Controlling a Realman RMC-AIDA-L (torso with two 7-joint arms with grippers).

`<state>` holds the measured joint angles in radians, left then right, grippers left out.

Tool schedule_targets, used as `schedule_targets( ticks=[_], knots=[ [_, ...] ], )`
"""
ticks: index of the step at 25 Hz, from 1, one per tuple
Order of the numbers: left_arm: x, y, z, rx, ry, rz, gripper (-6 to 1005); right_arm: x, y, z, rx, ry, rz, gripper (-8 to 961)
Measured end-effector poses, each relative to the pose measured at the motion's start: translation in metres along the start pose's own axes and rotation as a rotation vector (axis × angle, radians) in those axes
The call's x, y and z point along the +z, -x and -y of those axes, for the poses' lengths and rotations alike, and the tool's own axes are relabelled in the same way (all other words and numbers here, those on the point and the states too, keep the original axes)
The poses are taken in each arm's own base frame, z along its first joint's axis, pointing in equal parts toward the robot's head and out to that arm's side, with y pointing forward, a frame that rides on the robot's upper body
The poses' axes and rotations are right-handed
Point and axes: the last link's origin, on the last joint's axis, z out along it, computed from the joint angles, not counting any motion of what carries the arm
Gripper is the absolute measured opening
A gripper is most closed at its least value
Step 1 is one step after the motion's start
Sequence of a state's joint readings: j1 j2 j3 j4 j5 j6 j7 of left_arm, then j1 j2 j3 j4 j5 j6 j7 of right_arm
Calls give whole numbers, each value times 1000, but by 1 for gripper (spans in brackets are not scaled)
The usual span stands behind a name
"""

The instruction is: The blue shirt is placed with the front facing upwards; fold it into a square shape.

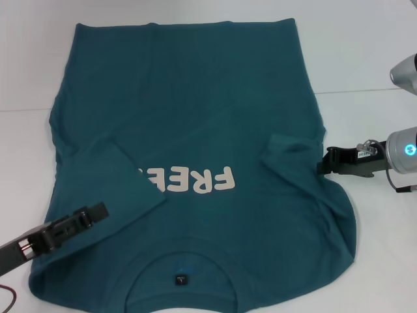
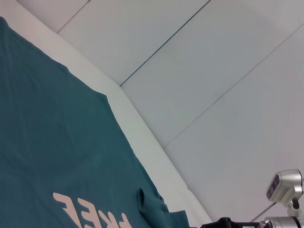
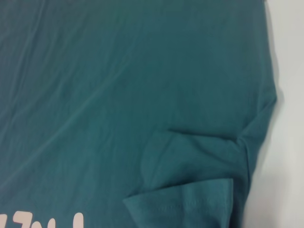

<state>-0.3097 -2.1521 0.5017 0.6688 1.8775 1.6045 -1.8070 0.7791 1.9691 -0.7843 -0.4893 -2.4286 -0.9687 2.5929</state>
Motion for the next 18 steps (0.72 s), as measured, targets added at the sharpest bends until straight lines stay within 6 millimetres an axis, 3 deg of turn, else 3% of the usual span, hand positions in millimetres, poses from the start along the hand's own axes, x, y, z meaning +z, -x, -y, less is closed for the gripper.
schedule_targets(
  ticks=[6, 18],
  knots=[
    [-2, 1, 0, -3, -4, -1, 876, -3, -1, -2, 4, 26, -13, 19],
    [-3, 1, 1, -6, -10, -10, 877, -5, -10, -31, -26, 162, -98, 67]
  ],
)
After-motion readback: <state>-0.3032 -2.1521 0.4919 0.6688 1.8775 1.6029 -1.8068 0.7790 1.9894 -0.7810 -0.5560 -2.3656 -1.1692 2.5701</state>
